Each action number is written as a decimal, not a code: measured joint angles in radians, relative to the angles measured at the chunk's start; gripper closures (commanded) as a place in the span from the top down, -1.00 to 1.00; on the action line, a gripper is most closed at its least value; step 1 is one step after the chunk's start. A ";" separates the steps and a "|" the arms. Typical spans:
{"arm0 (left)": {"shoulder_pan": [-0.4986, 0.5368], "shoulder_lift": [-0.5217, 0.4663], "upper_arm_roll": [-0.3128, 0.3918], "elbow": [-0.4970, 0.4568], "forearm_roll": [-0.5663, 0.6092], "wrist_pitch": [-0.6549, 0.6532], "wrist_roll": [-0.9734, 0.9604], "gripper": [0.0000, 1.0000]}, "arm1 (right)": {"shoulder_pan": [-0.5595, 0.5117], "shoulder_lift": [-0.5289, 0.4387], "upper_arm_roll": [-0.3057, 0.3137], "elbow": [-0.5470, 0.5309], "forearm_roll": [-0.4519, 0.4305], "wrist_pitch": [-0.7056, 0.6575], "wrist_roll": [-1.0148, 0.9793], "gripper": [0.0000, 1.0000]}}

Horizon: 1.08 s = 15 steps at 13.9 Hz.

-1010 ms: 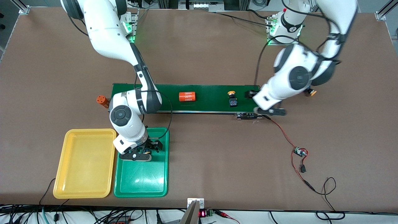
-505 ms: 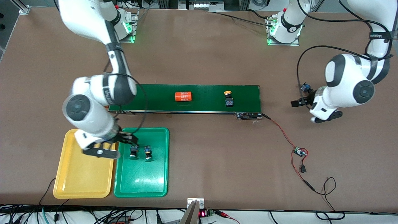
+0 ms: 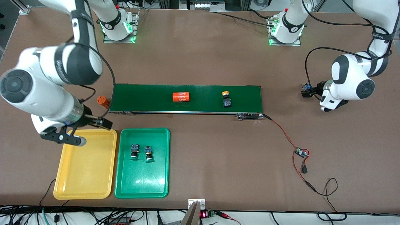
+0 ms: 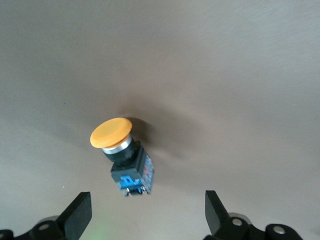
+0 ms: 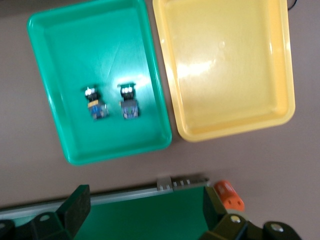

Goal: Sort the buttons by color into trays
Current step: 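Grasp another yellow button with the left gripper while the right gripper withdraws, then carry the yellow button onto the belt and open the left gripper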

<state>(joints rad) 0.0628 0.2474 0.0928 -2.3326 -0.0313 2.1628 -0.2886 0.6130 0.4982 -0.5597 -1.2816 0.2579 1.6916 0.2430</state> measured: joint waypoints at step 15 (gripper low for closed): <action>0.005 -0.040 0.001 -0.227 0.000 0.341 0.000 -0.63 | 0.004 -0.151 -0.064 -0.063 -0.080 -0.140 -0.163 1.00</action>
<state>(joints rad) 0.0677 0.2069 0.0938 -2.5594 -0.0310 2.5034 -0.2887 0.6172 0.3472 -0.6239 -1.3442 0.1777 1.5517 0.0804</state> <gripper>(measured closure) 0.542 0.000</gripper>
